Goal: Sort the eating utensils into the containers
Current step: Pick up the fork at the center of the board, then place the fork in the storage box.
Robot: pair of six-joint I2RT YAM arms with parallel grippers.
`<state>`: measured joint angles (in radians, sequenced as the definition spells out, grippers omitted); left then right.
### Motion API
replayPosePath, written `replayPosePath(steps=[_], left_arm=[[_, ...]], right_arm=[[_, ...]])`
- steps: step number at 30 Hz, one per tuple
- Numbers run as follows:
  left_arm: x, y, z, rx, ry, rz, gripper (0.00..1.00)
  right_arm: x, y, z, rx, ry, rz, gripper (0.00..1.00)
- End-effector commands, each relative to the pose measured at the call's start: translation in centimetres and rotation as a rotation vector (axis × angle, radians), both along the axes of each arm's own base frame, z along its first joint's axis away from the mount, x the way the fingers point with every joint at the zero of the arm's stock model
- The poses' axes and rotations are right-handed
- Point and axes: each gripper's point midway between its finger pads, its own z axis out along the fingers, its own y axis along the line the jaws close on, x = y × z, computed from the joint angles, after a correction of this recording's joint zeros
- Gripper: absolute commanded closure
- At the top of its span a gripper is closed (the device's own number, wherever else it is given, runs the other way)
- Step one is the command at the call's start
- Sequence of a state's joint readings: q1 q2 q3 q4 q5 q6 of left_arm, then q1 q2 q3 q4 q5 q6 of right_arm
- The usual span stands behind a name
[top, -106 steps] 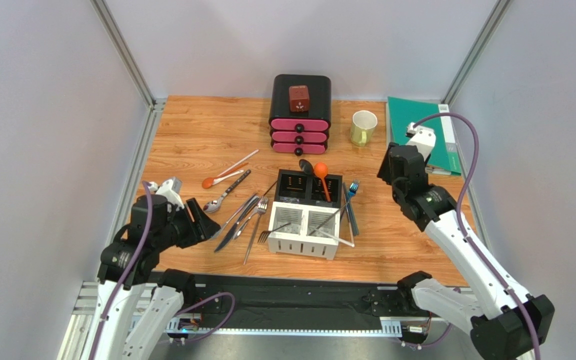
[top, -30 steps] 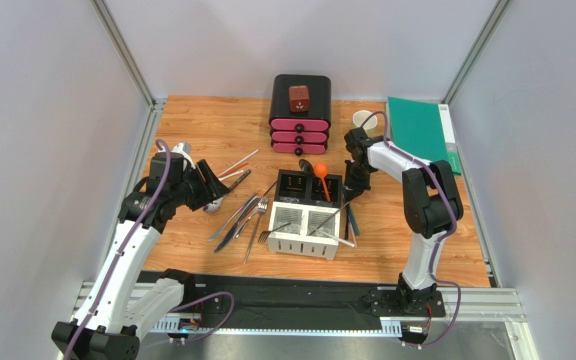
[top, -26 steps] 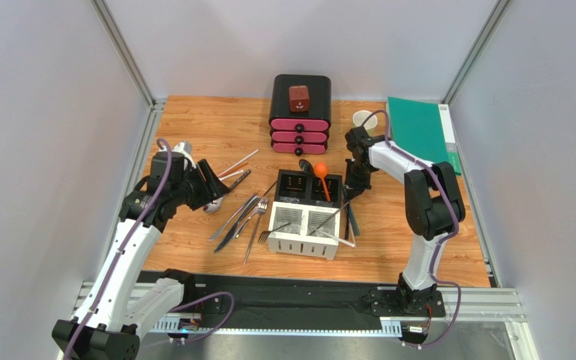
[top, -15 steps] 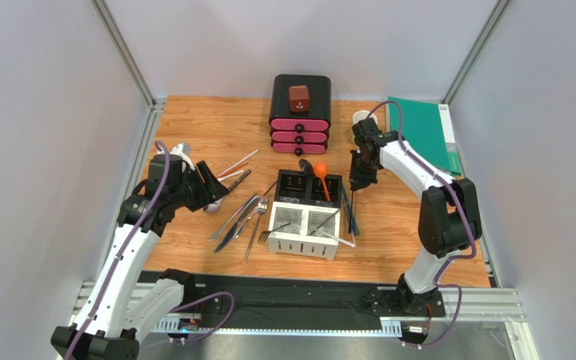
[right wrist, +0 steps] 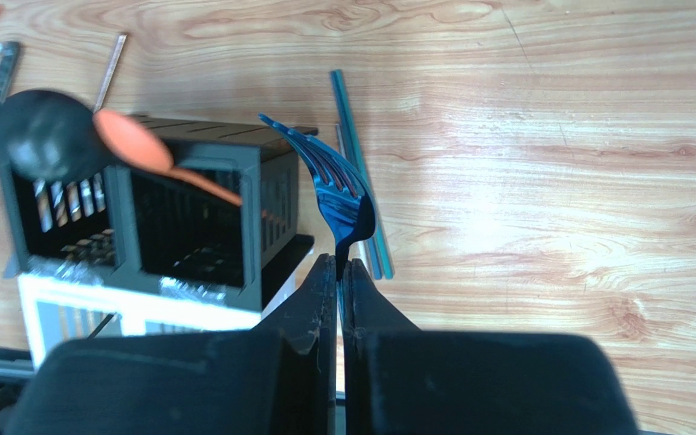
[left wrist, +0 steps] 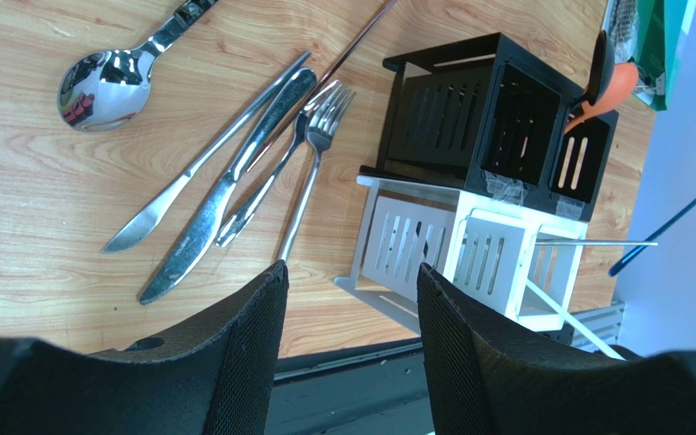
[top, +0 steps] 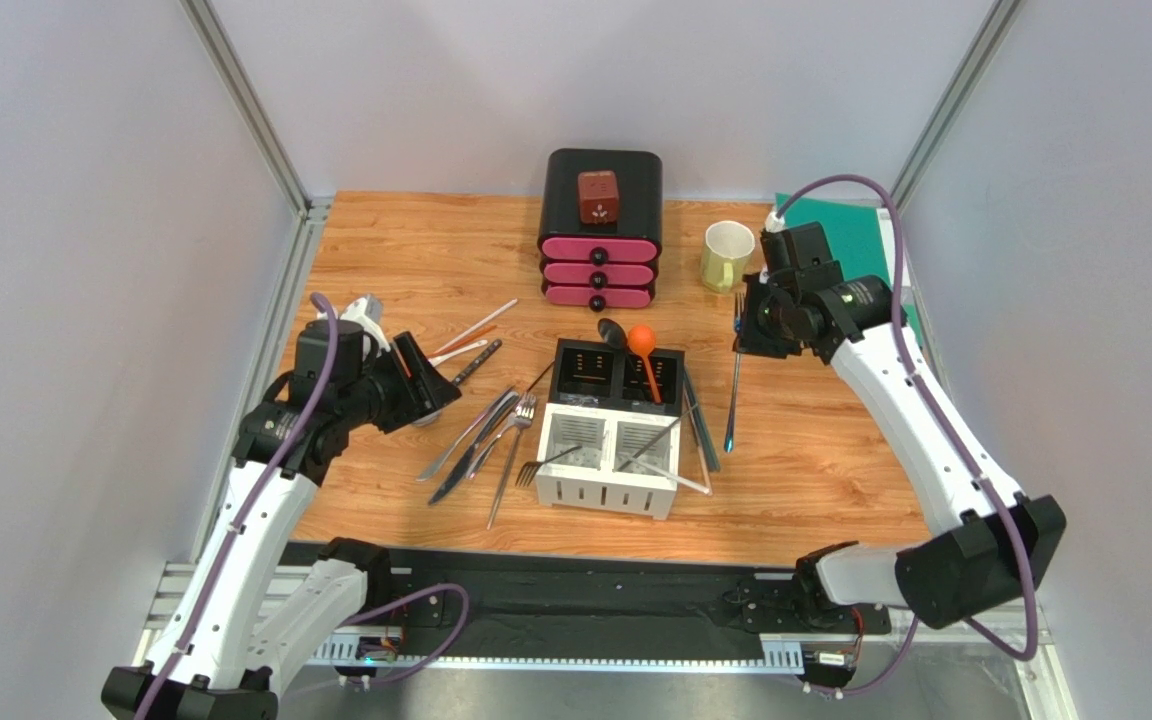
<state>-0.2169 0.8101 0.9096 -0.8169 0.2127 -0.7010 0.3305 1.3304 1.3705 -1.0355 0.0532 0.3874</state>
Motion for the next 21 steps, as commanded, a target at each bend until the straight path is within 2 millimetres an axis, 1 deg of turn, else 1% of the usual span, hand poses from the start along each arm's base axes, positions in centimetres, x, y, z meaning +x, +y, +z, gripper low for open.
replayPosePath(steps=[1,2,3,5,6,8,9,10,11,13,14,15,16,17,19,20,21], left_arm=[[0.2,-0.6,1.0,-0.002,-0.045,-0.051,0.39],[0.2,-0.6,1.1,-0.001,-0.047,-0.054,0.39],[0.2,-0.5,1.2,0.002,-0.051,-0.055,0.39],[-0.1,-0.5,1.5,0.004,-0.055,-0.059,0.39],[-0.4,-0.4,1.6,0.006,-0.052,-0.061,0.39],[-0.8,-0.2,2.2,0.009,-0.075,-0.059,0.39],[-1.1,0.0,2.2,0.015,-0.074,-0.058,0.39],[-1.4,0.2,2.5,0.021,-0.089,-0.049,0.39],[-1.6,0.4,2.8,0.024,-0.097,-0.048,0.39],[-2.3,0.7,2.9,0.029,-0.102,-0.041,0.39],[-2.5,0.7,2.7,0.03,-0.1,-0.04,0.39],[-2.7,0.8,2.6,0.027,-0.098,-0.037,0.39],[-3.0,0.8,2.8,0.023,-0.109,-0.035,0.39],[-3.2,0.8,2.6,0.02,-0.106,-0.034,0.39],[-3.6,0.9,2.7,0.016,-0.104,-0.033,0.39],[-3.8,0.9,2.7,0.013,-0.103,-0.031,0.39],[-4.0,1.0,2.7,0.014,-0.102,-0.031,0.39]], right_arm=[[-1.3,1.2,4.0,0.011,-0.131,0.081,1.0],[-1.5,1.7,4.5,0.008,-0.163,0.108,1.0],[-2.0,2.7,5.5,-0.002,-0.212,0.146,1.0],[-2.1,4.1,7.4,-0.006,-0.293,0.196,1.0],[-2.5,5.4,8.1,0.0,-0.311,0.237,1.0],[-2.7,6.8,9.0,0.03,-0.323,0.268,1.0],[-2.8,8.1,10.0,0.043,-0.342,0.3,1.0],[-2.9,8.8,10.3,0.049,-0.349,0.317,1.0],[-3.2,10.0,10.7,0.06,-0.356,0.355,1.0],[-3.5,11.8,11.8,0.096,-0.385,0.399,1.0],[-3.9,13.0,11.5,0.096,-0.389,0.441,1.0],[-3.8,14.0,11.2,0.101,-0.401,0.47,1.0],[-3.9,14.7,11.0,0.097,-0.406,0.494,1.0],[-4.0,15.9,10.2,0.086,-0.394,0.527,1.0],[-3.7,17.4,10.2,0.099,-0.413,0.558,1.0],[-3.9,18.5,9.8,0.106,-0.411,0.583,1.0],[-3.7,19.3,9.9,0.122,-0.429,0.597,1.0]])
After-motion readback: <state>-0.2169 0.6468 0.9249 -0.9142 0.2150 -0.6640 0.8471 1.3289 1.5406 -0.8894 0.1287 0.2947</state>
